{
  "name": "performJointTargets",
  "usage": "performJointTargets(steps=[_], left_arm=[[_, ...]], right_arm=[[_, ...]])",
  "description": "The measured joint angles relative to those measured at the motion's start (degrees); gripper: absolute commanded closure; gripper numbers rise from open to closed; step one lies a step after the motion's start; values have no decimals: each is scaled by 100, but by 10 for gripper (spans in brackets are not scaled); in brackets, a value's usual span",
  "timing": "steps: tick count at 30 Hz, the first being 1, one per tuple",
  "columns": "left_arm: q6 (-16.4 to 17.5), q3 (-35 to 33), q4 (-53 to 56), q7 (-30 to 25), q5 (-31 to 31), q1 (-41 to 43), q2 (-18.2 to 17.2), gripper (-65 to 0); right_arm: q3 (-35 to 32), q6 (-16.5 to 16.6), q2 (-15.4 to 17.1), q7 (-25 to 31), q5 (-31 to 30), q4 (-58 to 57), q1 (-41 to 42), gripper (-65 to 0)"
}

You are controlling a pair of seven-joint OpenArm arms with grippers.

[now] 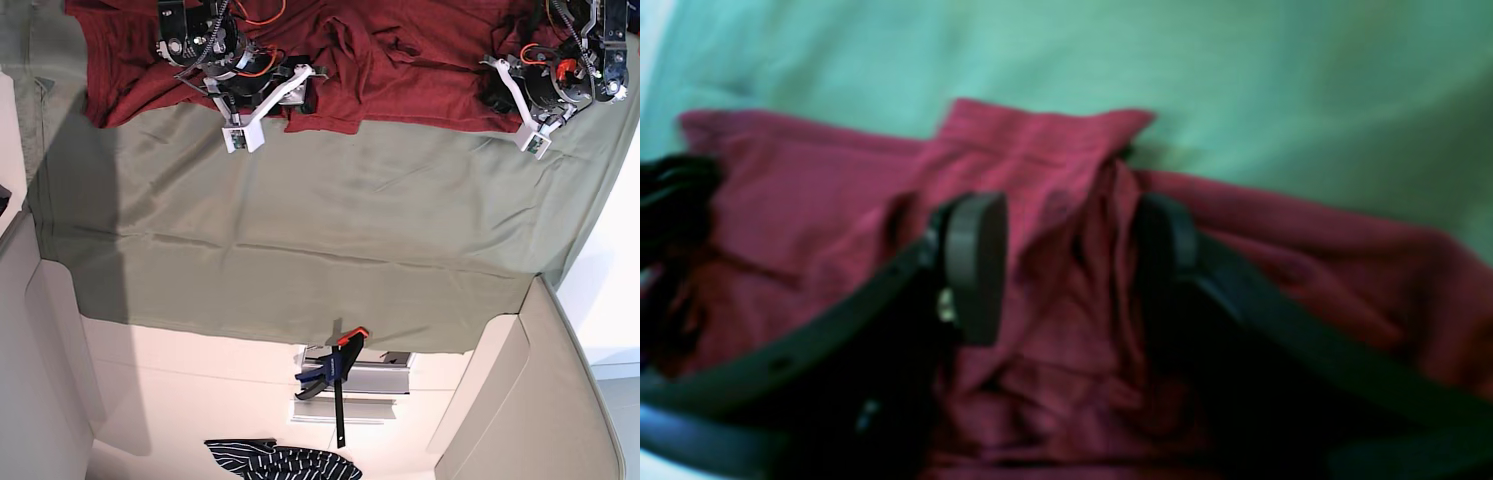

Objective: Fold the T-shirt properly
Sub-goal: 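Press the right gripper onto the folded sleeve and smooth it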

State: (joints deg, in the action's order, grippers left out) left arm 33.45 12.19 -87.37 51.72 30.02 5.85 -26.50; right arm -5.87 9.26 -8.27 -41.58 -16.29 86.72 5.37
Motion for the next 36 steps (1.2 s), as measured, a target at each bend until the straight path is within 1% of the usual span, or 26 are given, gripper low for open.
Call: performJointTargets(steps=[6, 8, 10, 11, 12, 14, 16, 19, 21, 23, 25, 27, 32, 34, 36], left_arm=[[0, 0, 0, -11, -2, 0, 0, -183], [0, 0, 0, -11, 0, 0, 0, -183], [0, 0, 0, -13, 2, 0, 0, -183], [0, 0, 0, -13, 0, 0, 0, -183], [0, 0, 0, -13, 0, 0, 0, -183], [0, 0, 0, -13, 0, 0, 0, -183], [0, 0, 0, -13, 0, 0, 0, -183], [0, 0, 0, -15, -42, 0, 2, -183], [0, 0, 0, -17, -55, 0, 2, -183], [0, 0, 0, -17, -61, -2, 0, -183], [0, 0, 0, -20, -61, -2, 2, -183], [0, 0, 0, -20, -61, -2, 0, -183], [0, 0, 0, -20, -61, -2, -13, -183], [0, 0, 0, -17, -59, 0, -28, -183], [2, -2, 0, -17, -63, -2, -35, -183]], right_arm=[[-4, 48, 2, -2, -42, 0, 2, -294], [-7, 212, 2, -13, -92, 0, 2, -294], [-52, 214, 2, -22, -107, 0, 2, -281], [-87, 216, 2, -24, -107, 0, 2, -235], [-118, 221, 2, -22, -90, 0, 2, -164], [-157, 278, 2, -22, -33, 0, 2, 0], [-162, 444, 2, -22, 7, 0, 2, 0], [-162, 487, 2, -22, 4, 0, 2, 0], [-190, 603, 4, -22, -13, 0, 2, 0], [-289, 748, 7, -24, -83, 33, 2, 0], [-507, 815, 9, -24, -81, 138, 2, 0], [-822, 837, 20, -44, -52, 304, 2, 0], [-1722, 850, 17, -66, 444, 522, 4, 0], [-2002, 791, 17, -87, 691, 522, 4, 0], [-2173, 649, 17, -90, 949, 522, 4, 0]])
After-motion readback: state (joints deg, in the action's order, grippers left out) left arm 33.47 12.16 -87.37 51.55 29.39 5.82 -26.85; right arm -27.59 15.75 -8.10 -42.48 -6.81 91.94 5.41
